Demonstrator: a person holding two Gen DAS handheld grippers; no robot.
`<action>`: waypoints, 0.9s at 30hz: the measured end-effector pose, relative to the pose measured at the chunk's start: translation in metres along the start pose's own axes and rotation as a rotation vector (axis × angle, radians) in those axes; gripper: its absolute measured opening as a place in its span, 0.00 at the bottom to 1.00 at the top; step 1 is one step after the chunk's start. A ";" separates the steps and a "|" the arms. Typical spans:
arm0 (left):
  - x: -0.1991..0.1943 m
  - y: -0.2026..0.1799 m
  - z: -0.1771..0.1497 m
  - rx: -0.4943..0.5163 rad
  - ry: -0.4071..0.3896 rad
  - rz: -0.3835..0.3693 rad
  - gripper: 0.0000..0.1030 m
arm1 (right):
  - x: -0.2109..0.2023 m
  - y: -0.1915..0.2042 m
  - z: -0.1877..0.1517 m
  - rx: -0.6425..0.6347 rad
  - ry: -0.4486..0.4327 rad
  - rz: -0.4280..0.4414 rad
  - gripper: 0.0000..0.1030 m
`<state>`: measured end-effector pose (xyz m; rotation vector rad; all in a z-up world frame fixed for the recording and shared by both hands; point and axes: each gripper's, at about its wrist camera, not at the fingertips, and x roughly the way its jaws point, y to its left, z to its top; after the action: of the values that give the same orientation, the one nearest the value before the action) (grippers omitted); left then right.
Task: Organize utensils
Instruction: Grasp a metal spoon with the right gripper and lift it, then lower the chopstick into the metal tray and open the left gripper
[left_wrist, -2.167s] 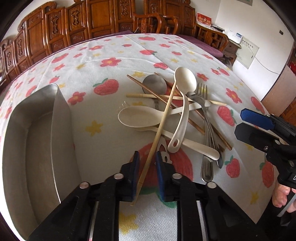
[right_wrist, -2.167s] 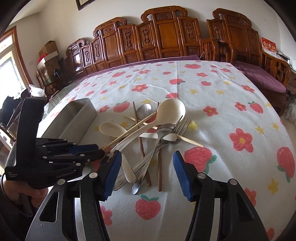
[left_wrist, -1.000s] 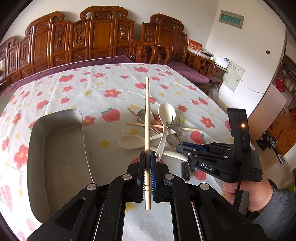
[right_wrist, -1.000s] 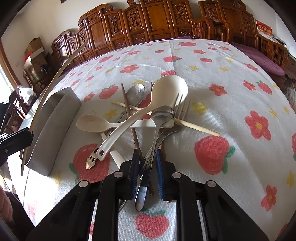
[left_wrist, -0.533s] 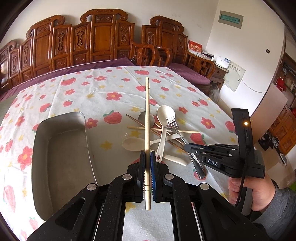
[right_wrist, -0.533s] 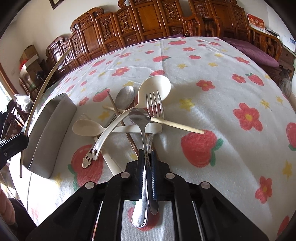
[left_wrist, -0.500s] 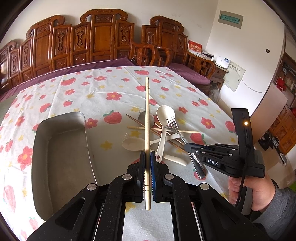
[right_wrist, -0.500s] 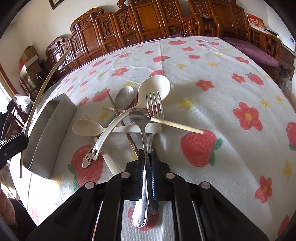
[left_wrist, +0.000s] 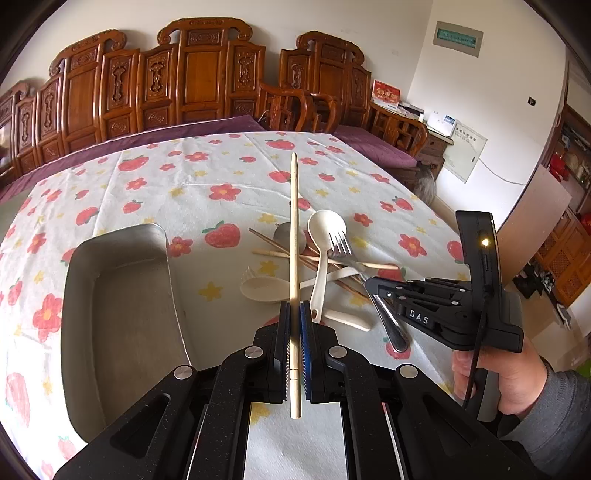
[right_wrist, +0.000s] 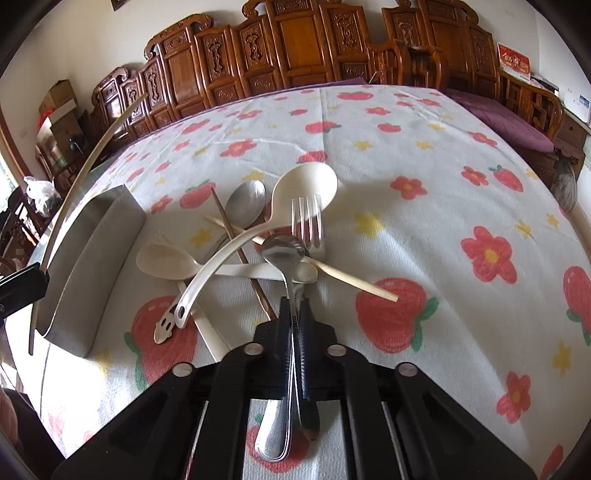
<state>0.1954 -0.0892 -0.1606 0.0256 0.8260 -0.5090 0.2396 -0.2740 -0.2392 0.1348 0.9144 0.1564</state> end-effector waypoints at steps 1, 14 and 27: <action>0.000 0.000 0.000 0.000 -0.002 0.000 0.04 | -0.001 0.000 0.001 0.001 -0.006 0.003 0.04; -0.022 0.011 0.005 -0.007 -0.040 0.049 0.04 | -0.033 0.005 0.008 -0.024 -0.108 0.044 0.04; -0.048 0.071 -0.003 -0.097 0.004 0.154 0.04 | -0.061 0.031 0.009 -0.087 -0.144 0.100 0.04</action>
<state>0.1982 -0.0057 -0.1411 0.0005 0.8448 -0.3234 0.2080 -0.2556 -0.1804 0.1102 0.7563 0.2757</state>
